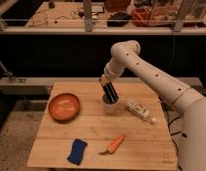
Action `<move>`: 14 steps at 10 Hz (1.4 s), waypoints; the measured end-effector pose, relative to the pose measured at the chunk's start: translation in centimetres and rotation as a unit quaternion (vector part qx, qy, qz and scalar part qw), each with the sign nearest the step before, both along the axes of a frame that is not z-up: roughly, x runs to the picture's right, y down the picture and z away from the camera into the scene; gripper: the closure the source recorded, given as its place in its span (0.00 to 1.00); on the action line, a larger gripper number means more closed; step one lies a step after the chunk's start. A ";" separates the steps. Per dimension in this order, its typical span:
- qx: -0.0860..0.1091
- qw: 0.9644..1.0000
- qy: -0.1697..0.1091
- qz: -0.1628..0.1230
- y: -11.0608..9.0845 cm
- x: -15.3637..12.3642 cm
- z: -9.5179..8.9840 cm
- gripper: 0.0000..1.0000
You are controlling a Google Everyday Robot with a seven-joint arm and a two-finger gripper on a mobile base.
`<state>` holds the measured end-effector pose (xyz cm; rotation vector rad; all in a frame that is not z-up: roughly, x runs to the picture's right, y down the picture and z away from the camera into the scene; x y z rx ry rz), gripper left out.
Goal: Place the eraser in the ceramic cup
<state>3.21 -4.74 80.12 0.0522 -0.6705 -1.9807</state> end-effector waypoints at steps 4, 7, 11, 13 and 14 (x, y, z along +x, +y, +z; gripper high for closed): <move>0.003 1.000 -0.004 -0.008 0.1 0.3 -0.2 0.90; 0.004 1.000 -0.007 -0.014 0.2 0.4 -0.3 0.90; 0.007 1.000 -0.009 -0.020 0.0 0.5 -0.4 0.90; 0.008 1.000 -0.011 -0.023 0.0 0.6 -0.4 0.90; 0.009 1.000 -0.011 -0.025 0.1 0.6 -0.4 0.90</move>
